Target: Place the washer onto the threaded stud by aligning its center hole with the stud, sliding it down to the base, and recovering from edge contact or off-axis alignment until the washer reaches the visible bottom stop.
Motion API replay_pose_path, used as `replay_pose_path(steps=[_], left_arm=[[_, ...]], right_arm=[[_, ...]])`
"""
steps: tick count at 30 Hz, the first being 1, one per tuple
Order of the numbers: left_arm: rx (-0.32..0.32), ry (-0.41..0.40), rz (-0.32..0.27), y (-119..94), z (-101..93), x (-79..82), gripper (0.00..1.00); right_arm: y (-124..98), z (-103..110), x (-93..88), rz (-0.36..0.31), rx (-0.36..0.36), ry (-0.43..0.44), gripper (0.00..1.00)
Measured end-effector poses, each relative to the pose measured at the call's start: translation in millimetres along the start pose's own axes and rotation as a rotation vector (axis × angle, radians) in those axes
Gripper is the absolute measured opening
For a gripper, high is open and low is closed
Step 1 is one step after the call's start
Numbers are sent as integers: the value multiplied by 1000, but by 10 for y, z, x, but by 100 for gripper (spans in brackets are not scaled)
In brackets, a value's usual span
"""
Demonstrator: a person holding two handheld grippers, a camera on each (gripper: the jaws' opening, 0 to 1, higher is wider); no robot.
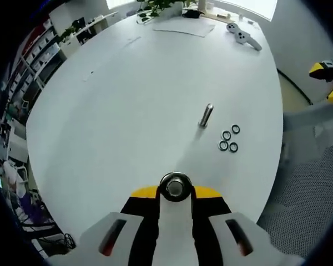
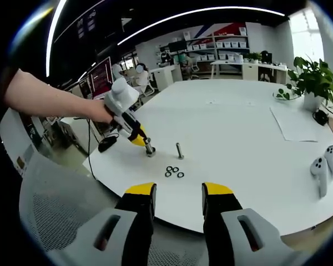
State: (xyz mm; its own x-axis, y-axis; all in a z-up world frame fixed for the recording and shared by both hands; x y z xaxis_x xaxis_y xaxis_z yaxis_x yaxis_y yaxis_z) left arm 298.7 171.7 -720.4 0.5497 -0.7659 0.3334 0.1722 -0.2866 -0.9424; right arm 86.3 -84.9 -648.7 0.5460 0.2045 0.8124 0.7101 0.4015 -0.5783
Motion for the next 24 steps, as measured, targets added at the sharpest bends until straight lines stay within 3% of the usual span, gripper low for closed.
replay_pose_path(steps=[24], left_arm=[[29, 22, 50, 344, -8, -72, 20]], right_arm=[[3, -9, -9, 6, -5, 2, 35]])
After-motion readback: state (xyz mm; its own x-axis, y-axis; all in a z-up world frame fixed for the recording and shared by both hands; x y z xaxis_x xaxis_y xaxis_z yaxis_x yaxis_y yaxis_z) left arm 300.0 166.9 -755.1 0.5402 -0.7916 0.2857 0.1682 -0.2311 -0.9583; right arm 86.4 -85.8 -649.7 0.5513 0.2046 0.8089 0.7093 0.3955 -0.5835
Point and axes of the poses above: the point that each gripper's makers call its tool centre point, and the gripper's own axes: y roughly forward along the fingers, z roughly to its left, x roughly out of its top, the point moved 10 cm from there along -y, roughly backward along the fingers, and after that the axes turned 9 degrees about -y, right-handed, at the moved point
